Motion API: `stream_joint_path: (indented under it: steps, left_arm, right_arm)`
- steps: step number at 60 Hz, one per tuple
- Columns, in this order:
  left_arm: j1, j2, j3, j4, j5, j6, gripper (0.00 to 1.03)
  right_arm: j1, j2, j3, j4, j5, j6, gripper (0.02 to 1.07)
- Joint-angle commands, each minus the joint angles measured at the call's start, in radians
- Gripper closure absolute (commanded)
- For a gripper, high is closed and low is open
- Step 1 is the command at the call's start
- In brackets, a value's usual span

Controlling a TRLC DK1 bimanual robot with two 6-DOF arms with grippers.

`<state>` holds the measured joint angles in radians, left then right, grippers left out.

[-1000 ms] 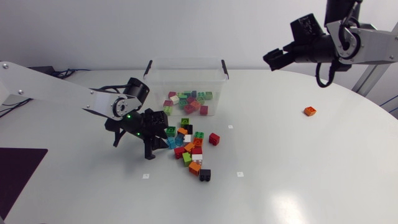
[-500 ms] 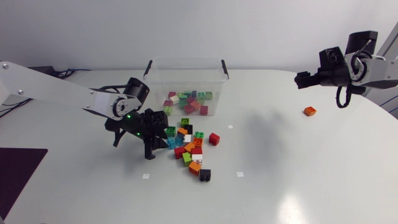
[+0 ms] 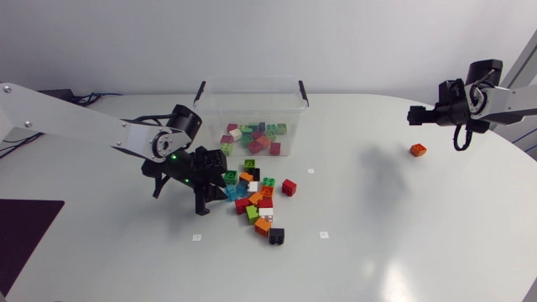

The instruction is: Place the duplo bricks in the container

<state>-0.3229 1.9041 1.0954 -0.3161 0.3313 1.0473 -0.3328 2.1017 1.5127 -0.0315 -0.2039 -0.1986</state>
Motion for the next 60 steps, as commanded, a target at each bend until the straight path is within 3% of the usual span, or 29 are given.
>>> stream_joint_path:
  steps: [1, 45, 60]
  left_arm:
    - [-0.007, -0.007, -0.002, -0.011, 0.000, 0.000, 0.61]
    - [-0.019, 0.000, -0.005, -0.011, 0.002, -0.001, 0.61]
    - [-0.025, 0.000, -0.003, -0.011, 0.000, -0.004, 0.61]
  right_arm:
    - [-0.015, 0.055, 0.041, -0.034, 0.008, 0.041, 0.10]
    - [-0.057, 0.208, 0.144, -0.191, 0.031, 0.031, 0.13]
    - [-0.068, 0.235, 0.170, -0.223, -0.012, -0.027, 0.25]
